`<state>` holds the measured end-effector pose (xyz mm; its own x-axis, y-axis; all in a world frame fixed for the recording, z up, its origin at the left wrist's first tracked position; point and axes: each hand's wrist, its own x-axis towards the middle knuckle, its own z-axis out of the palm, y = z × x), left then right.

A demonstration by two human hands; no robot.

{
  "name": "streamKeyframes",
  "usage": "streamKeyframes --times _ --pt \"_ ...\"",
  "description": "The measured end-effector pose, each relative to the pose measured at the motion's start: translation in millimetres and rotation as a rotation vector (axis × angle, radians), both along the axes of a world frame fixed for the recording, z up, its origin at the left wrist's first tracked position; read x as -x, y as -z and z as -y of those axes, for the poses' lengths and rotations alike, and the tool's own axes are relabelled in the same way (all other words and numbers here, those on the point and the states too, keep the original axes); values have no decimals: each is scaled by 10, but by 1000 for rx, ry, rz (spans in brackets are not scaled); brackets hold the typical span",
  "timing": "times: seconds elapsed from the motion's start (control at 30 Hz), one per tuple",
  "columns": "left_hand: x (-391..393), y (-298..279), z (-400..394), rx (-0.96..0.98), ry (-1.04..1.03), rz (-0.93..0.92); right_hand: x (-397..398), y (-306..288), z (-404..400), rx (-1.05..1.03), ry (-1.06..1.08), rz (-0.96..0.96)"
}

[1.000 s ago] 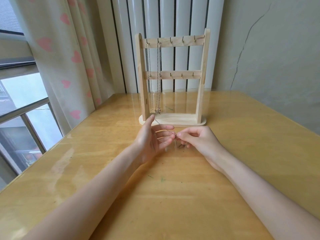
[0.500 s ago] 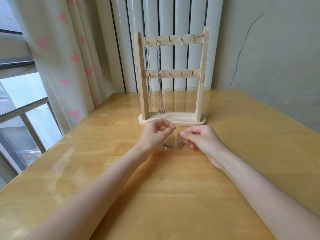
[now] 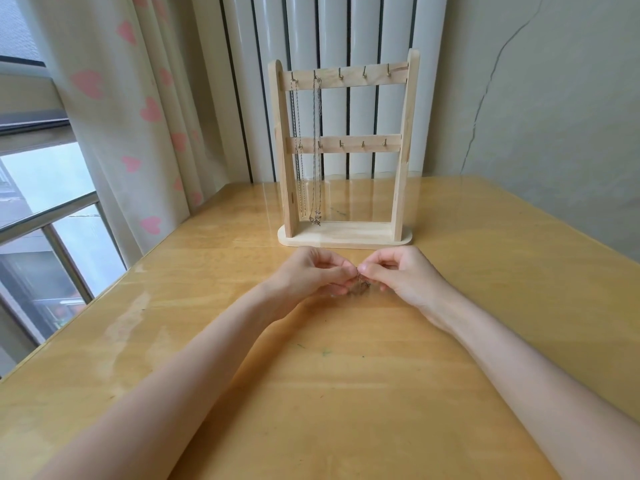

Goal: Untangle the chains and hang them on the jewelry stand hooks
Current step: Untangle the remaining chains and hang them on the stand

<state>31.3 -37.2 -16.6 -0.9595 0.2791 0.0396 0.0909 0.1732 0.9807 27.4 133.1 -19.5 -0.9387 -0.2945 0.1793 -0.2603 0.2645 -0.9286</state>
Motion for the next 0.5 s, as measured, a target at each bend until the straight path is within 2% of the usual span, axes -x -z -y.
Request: streamKeyframes --times 0.2,0.3,0.4,0.5 --pt "-27 -49 61 -169 182 205 29 -16 -73 221 -287 232" --pt "-37 -58 69 -192 261 261 43 -20 -97 246 -389 302" --pt "-37 -51 60 -180 282 282 43 -16 -110 220 -412 305" --pt "-26 -55 57 -231 198 285 49 -30 -152 313 -365 284"
